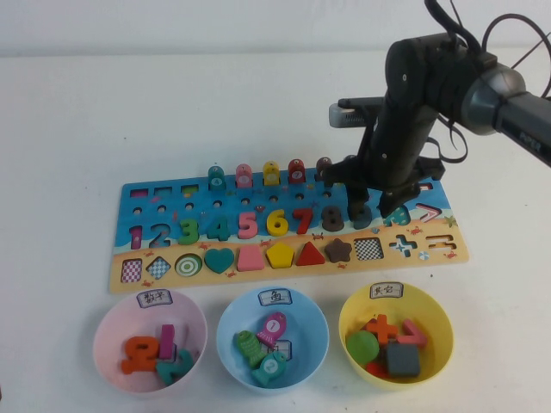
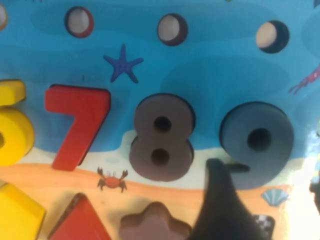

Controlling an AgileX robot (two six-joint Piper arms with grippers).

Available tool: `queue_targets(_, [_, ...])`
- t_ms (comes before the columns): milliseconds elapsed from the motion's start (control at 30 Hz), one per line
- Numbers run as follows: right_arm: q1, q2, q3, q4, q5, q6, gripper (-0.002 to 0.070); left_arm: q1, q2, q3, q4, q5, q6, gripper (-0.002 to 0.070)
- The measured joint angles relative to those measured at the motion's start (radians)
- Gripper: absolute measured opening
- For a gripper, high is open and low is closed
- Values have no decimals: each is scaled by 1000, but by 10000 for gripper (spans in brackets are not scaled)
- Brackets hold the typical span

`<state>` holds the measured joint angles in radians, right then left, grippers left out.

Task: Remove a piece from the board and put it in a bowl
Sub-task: Pick up the "number 9"

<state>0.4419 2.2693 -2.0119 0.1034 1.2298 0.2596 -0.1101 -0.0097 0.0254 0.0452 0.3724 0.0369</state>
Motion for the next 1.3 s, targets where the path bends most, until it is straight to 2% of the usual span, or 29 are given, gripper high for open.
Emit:
queue_targets(267, [0,28,1,0,0,0,389,0,0,0,0,0,0,-5])
queue_targets(1167, [16,68,-66,-25,2,-17,389,0,0,0,0,0,0,-5])
queue_targets(1300, [19,68,-66,-38,4,-17,372,0,0,0,0,0,0,-4])
